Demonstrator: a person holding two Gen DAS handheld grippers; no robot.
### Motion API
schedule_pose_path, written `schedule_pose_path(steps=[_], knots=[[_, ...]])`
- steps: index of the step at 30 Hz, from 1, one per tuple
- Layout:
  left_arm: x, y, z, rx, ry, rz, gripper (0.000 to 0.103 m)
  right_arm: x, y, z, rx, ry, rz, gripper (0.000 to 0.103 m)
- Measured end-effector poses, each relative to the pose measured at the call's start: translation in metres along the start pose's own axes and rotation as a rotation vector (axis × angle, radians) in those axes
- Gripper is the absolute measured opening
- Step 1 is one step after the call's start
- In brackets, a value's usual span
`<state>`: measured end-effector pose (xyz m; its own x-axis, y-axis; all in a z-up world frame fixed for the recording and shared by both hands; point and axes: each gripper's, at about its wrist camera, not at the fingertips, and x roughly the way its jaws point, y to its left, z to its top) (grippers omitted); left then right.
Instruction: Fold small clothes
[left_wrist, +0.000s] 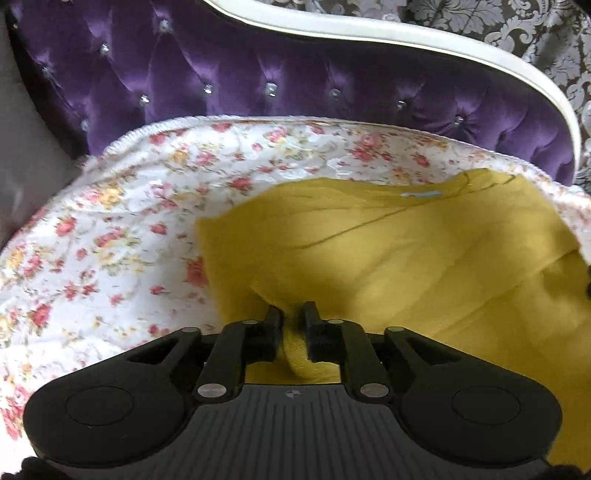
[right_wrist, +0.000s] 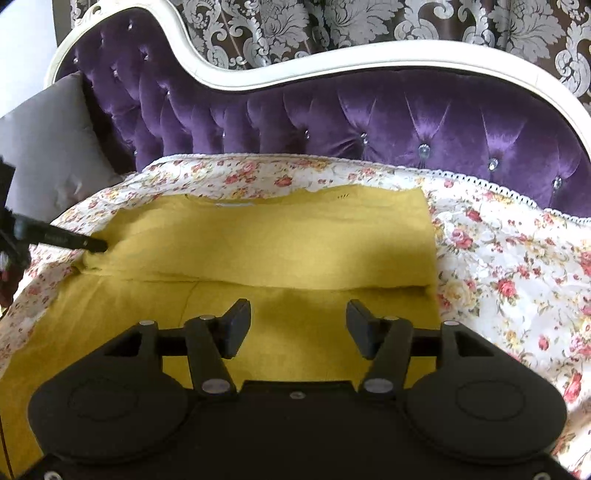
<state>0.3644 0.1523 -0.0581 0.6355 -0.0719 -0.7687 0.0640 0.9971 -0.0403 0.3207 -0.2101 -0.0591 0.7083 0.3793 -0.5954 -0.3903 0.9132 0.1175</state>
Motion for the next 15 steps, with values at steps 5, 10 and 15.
schedule_pose_path(steps=[5,10,15], knots=[[0.006,0.008,-0.008,-0.030,-0.049,0.081,0.015,0.006,0.001,0.010,-0.005,-0.041,-0.017,0.077],[0.009,0.023,-0.008,-0.061,-0.064,0.192,0.015,0.016,0.001,0.021,-0.018,-0.087,-0.065,0.088],[0.001,0.031,0.005,-0.133,-0.092,0.097,0.015,0.025,0.002,0.033,-0.013,-0.110,-0.056,0.093]])
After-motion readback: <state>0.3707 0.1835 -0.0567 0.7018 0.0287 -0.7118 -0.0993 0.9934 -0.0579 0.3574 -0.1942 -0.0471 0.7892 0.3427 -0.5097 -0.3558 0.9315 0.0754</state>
